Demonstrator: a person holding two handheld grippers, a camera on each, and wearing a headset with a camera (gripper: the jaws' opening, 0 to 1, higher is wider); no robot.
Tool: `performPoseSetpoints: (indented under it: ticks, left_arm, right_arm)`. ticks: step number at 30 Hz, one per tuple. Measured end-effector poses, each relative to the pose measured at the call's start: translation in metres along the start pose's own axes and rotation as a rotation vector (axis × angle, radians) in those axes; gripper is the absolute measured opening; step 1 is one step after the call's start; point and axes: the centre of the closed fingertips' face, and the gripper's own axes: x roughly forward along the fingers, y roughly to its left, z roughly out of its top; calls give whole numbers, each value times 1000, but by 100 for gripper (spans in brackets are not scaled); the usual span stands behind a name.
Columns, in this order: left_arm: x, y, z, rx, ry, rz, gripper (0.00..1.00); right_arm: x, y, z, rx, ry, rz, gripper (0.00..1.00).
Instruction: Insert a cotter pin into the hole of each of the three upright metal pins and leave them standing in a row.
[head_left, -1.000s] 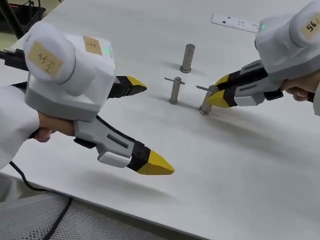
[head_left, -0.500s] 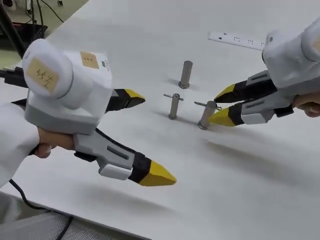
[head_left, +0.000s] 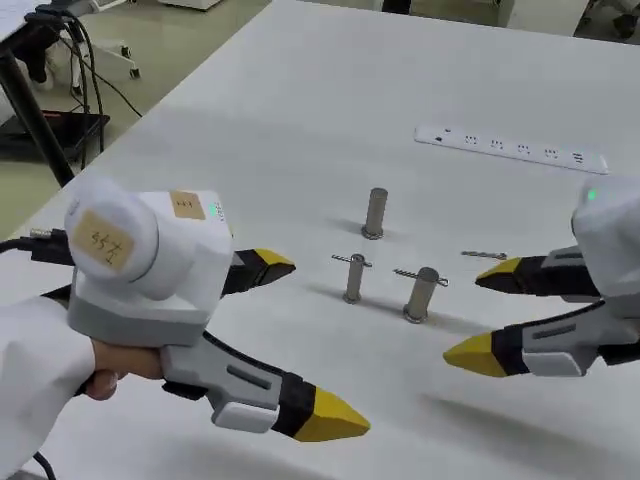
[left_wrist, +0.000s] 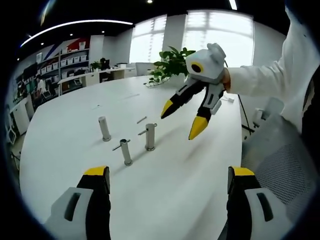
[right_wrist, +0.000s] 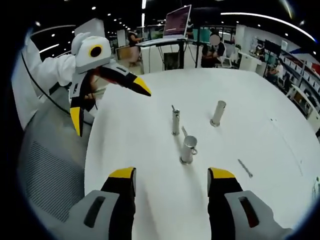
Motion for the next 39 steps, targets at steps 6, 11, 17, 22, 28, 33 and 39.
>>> performPoseSetpoints:
  ticks: [6,11,17,22,28,33,39]
  left_arm:
    - [-2,5,6,-35,-24,11,97]
    - [-3,9,14,-62,-60,31,97]
    - [-2,10,21,-78,-84,40,97]
    - [1,13,25,-82,-91,41,96]
    - [0,24,35,-82,-107,59,96]
    - [-1,42,48,-78,-129,104,96]
    - [1,54,63,-96,-154,104,96]
  right_arm:
    - [-13,7,-2,97,-61,-27,61]
    - [-20,15,-12,155,-80,-69,69]
    - [-28,23,-24,212,-91,-120,77]
    - [-34,25,-33,257,-91,-168,79]
    - [-37,23,-37,286,-88,-216,84]
    - [-37,19,-41,315,-83,-250,90]
    - [-40,14,-43,366,-104,-284,92]
